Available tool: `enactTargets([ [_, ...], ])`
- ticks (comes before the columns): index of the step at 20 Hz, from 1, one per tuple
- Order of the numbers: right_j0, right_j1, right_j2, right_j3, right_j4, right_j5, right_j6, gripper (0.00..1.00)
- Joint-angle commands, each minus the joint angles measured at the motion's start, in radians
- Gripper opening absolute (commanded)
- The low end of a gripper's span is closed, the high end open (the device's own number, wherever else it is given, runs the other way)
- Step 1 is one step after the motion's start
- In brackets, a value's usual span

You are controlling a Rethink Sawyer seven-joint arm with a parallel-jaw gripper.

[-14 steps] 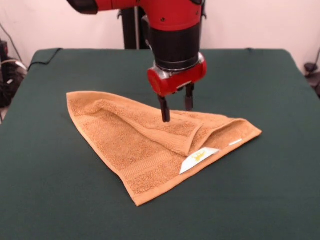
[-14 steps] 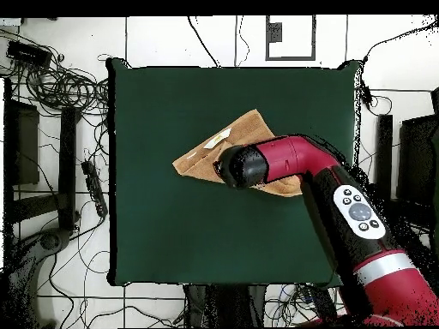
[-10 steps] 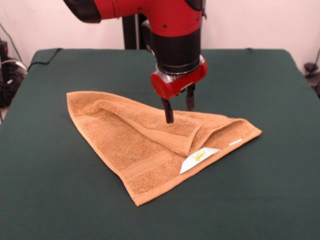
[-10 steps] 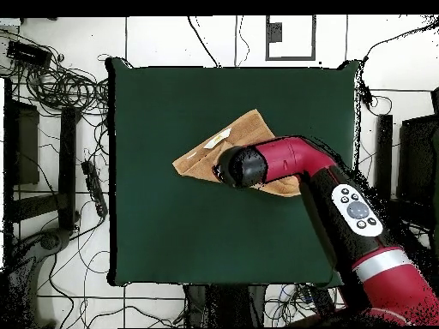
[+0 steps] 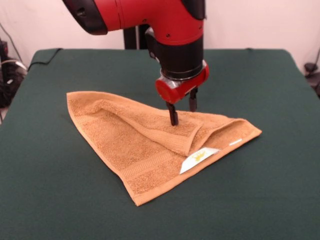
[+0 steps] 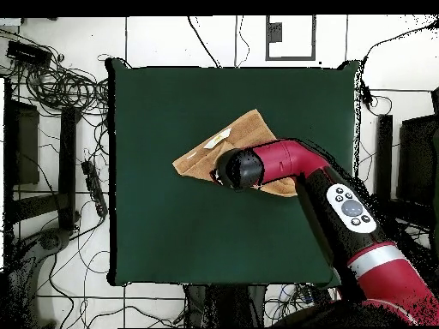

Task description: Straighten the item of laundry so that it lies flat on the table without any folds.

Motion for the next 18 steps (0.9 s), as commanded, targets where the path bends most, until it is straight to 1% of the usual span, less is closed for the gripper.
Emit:
enactTargets([
  [1,0.034,0.085,0.031,-0.019,-0.058,0.034,-0.207,1.0],
  [5,0.026,0.108,0.024,-0.045,-0.083,0.015,-0.215,1.0],
  [9,0.015,0.113,0.023,-0.04,-0.107,-0.008,-0.214,1.0],
  [13,0.01,0.141,0.02,-0.069,-0.134,-0.014,-0.22,1.0],
  [18,0.016,0.141,0.013,-0.075,-0.147,-0.021,-0.215,1.0],
])
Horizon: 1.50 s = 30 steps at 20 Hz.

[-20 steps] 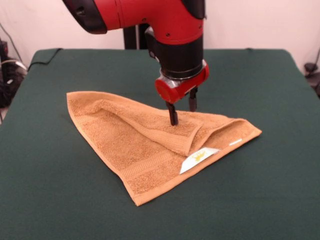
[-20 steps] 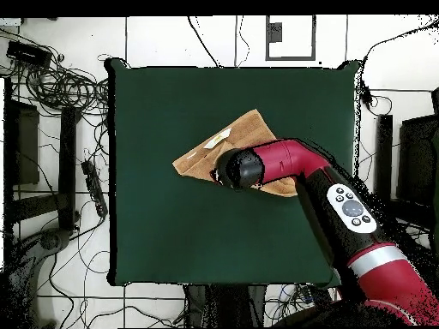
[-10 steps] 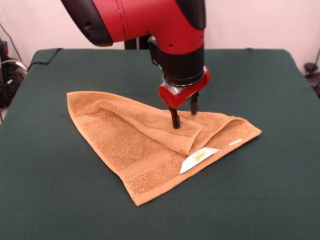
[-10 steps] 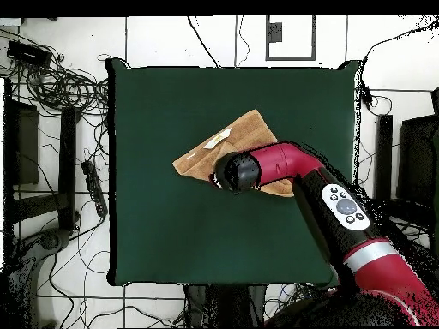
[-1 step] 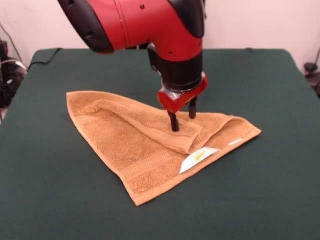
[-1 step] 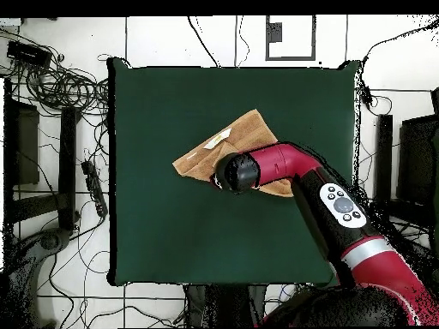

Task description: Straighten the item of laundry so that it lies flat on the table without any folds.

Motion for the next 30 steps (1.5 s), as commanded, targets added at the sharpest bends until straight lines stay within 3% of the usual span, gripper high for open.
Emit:
enactTargets([
  [1,0.016,0.069,0.011,-0.052,-0.095,-0.023,-0.217,1.0],
  [12,-0.001,0.022,0.02,-0.034,-0.072,0.003,-0.221,1.0],
  [20,-0.003,-0.001,-0.007,-0.016,-0.064,-0.064,-0.096,1.0],
  [30,0.022,-0.005,-0.006,-0.037,-0.051,-0.038,-0.082,1.0],
])
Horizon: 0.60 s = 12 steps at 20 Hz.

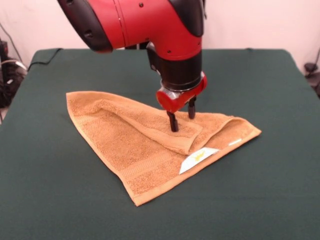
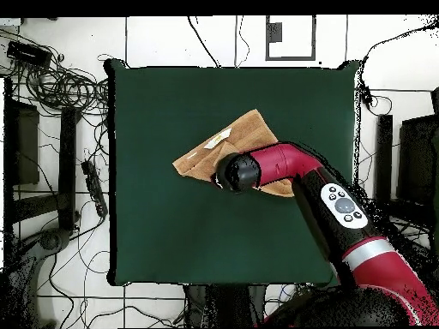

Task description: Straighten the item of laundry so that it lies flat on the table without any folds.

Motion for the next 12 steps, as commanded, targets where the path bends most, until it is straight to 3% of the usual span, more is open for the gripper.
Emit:
enactTargets([
  [1,0.026,0.002,-0.006,-0.043,-0.046,-0.028,-0.08,1.0],
  [7,0.033,0.005,-0.015,-0.057,-0.034,-0.019,-0.049,1.0],
  [8,0.034,0.006,-0.017,-0.059,-0.029,-0.013,-0.043,0.0],
  [12,0.043,0.003,-0.027,-0.063,-0.026,-0.004,-0.024,0.0],
])
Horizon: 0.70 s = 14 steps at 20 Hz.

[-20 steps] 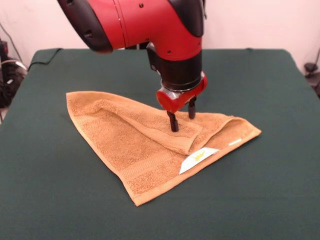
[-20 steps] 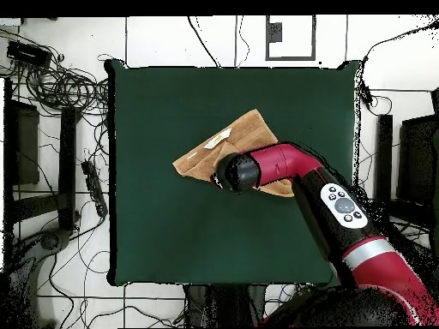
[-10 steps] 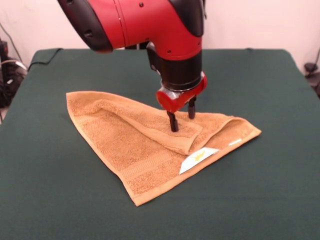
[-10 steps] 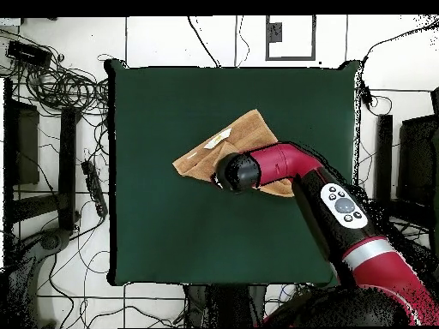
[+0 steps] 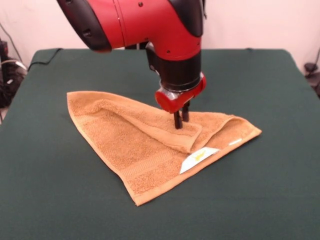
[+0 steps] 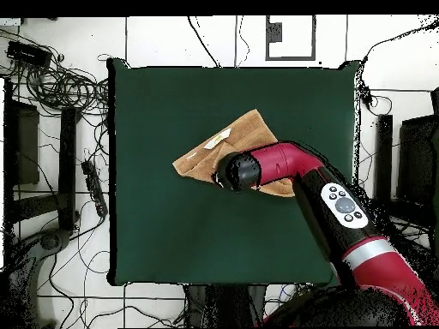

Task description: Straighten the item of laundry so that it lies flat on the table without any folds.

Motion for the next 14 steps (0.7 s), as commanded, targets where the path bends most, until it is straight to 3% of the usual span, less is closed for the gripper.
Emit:
enactTargets([
  [1,0.044,0.003,-0.029,-0.053,-0.024,-0.004,-0.02,0.0],
  [14,0.063,-0.026,-0.043,-0.043,-0.003,0.01,0.004,0.0],
])
